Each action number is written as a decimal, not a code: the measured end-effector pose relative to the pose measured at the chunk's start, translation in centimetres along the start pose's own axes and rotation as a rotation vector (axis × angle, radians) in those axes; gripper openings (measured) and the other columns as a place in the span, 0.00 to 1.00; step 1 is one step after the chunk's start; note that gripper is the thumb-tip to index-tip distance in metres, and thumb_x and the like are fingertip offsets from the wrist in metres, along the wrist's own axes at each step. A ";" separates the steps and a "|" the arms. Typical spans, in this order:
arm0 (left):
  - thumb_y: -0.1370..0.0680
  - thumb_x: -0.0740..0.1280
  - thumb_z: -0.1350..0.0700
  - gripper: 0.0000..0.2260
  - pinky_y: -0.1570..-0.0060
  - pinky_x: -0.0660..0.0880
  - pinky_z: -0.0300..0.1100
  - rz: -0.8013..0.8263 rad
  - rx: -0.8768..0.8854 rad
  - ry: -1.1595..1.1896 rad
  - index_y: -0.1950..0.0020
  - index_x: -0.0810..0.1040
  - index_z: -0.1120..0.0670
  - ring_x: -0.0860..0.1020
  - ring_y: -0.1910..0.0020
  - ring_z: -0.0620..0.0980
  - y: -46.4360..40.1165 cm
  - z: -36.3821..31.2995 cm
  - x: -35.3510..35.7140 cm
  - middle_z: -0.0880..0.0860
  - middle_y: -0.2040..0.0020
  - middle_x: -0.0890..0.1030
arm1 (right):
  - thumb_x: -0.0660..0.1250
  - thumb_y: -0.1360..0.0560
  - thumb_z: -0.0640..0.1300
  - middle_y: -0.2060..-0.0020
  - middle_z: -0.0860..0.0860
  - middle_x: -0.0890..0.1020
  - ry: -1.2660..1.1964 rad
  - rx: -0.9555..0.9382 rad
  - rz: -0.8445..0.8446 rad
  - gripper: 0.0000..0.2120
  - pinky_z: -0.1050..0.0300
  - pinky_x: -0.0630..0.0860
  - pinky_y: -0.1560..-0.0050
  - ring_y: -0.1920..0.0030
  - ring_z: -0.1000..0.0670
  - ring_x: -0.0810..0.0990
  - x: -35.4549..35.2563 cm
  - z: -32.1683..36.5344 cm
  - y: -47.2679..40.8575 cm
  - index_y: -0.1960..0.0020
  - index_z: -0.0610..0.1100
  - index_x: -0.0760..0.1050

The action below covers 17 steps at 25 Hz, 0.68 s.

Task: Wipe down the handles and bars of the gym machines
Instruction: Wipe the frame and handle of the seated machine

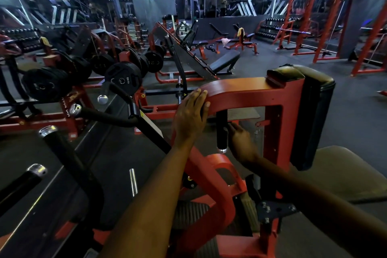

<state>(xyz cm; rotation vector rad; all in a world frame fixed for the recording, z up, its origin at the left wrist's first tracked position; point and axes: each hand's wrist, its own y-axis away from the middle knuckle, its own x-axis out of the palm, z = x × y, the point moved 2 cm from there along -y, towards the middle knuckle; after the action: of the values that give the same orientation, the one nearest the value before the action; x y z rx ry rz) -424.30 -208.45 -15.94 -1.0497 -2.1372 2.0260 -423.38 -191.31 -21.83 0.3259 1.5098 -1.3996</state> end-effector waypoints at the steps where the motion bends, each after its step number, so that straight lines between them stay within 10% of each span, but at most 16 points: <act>1: 0.17 0.56 0.50 0.18 0.48 0.79 0.51 -0.003 -0.002 0.000 0.34 0.76 0.57 0.78 0.39 0.56 0.0 0.0 0.0 0.57 0.36 0.78 | 0.71 0.43 0.24 0.54 0.37 0.81 0.089 -0.144 -0.108 0.23 0.56 0.77 0.70 0.58 0.38 0.82 -1.3 0.0 -0.5 0.48 0.33 0.78; 6: 0.17 0.54 0.49 0.19 0.48 0.79 0.52 0.006 -0.007 0.009 0.34 0.75 0.58 0.78 0.39 0.57 -0.1 0.1 0.0 0.58 0.36 0.78 | 0.61 0.25 0.36 0.47 0.43 0.82 0.290 -0.878 -0.142 0.13 0.52 0.78 0.46 0.44 0.42 0.80 -4.2 0.5 -2.6 0.44 0.37 0.80; 13: 0.16 0.52 0.48 0.21 0.49 0.79 0.52 0.022 0.006 0.026 0.33 0.75 0.58 0.79 0.41 0.57 0.0 0.1 -0.2 0.58 0.36 0.78 | 0.75 0.38 0.37 0.60 0.48 0.84 0.630 -0.863 0.284 0.07 0.52 0.76 0.44 0.54 0.47 0.83 -0.9 1.6 -3.8 0.60 0.43 0.83; 17: 0.16 0.51 0.47 0.21 0.50 0.79 0.51 0.020 -0.006 0.007 0.33 0.74 0.57 0.79 0.41 0.57 0.2 0.1 -0.1 0.57 0.36 0.77 | 0.71 0.36 0.37 0.63 0.49 0.84 0.570 -0.791 0.250 0.06 0.56 0.78 0.56 0.61 0.48 0.82 -1.8 2.5 -5.6 0.59 0.43 0.82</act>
<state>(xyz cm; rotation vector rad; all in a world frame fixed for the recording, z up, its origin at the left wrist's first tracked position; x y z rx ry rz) -424.18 -208.57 -16.13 -1.0818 -2.1392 2.0223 -425.66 -194.37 -16.67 0.4075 2.2582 -0.4409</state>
